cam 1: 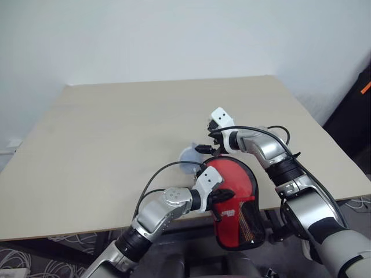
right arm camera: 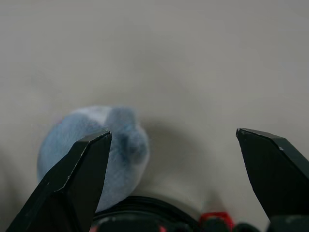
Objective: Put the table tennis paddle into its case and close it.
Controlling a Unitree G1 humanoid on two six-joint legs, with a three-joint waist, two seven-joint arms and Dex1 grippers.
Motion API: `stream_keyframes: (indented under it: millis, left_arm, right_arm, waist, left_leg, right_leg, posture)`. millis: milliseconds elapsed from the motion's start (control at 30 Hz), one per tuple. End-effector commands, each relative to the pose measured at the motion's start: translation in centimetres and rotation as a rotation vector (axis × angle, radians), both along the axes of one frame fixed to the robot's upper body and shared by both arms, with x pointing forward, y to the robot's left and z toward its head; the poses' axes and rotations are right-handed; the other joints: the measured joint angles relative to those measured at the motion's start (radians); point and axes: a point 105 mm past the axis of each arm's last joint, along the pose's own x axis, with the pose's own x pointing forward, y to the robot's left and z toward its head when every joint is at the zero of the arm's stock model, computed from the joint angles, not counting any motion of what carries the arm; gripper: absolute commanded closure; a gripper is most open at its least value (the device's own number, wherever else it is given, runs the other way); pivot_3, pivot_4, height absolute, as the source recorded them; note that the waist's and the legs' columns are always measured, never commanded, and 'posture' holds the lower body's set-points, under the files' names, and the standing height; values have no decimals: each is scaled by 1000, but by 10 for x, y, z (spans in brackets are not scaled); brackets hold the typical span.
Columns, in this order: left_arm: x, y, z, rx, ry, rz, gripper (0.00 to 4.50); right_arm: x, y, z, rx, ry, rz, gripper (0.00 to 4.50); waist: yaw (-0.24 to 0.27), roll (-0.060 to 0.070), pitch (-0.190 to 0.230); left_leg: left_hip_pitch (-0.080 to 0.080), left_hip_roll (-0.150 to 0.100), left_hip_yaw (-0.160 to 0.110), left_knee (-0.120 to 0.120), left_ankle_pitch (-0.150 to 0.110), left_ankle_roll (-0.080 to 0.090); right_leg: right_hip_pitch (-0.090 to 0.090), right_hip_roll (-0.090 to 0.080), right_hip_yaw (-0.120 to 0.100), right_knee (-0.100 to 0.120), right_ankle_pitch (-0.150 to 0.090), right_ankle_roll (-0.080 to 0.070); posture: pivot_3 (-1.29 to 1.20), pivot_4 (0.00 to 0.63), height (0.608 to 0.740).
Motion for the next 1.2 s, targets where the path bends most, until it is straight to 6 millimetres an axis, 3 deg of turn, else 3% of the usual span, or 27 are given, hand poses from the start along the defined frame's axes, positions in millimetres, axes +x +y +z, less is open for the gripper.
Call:
stream_keyframes:
  millis: [33, 200, 433, 600, 1067, 1200]
  left_arm:
    - [9, -4, 6, -3, -40, 4, 4466]
    - [6, -6, -2, 16, -31, -23, 4466]
    - [11, 6, -11, 24, 0, 21, 4466]
    - [17, 18, -13, 41, -8, 55, 4466]
    - [20, 36, -12, 68, -9, 125, 4466]
    - [19, 40, -13, 76, -5, 133, 4500]
  right_arm:
    - [2, 4, 6, -32, -55, 39, 0]
    - [-4, 8, -5, -60, -29, 64, 0]
    - [-36, 32, -7, -43, 20, 209, 0]
    - [-46, 48, -9, -49, 34, 279, 0]
    - [-39, 68, -9, -5, 30, 297, 0]
    - [-34, 71, -6, 12, 19, 283, 861]
  waist:
    - [-1, 0, 0]
    - [-1, 1, 0]
    - [-1, 1, -1]
    - [-2, 1, -1]
    - [-8, 2, -1]
    - [-8, 2, -1]
  left_leg:
    - [0, 0, 0, 1, 0, 0]
    - [0, 0, 0, 6, 0, 0]
    - [0, 0, -1, 7, 0, 0]
    - [1, 0, 0, 9, 0, 0]
    - [2, 2, -1, 8, 0, 0]
    - [2, 2, -1, 8, 0, 0]
  right_leg:
    - [0, 0, 0, 0, 0, 1]
    - [1, 0, 0, 3, 1, 4]
    - [1, 0, 0, 4, 1, 4]
    - [-1, 0, 0, 10, 0, 4]
    - [-1, 2, 0, 12, 0, 4]
    - [-1, 2, 0, 12, 0, 4]
  posture:
    - [0, 0, 740]
    - [0, 0, 740]
    - [0, 0, 740]
    - [0, 0, 740]
    - [0, 0, 740]
    - [0, 0, 740]
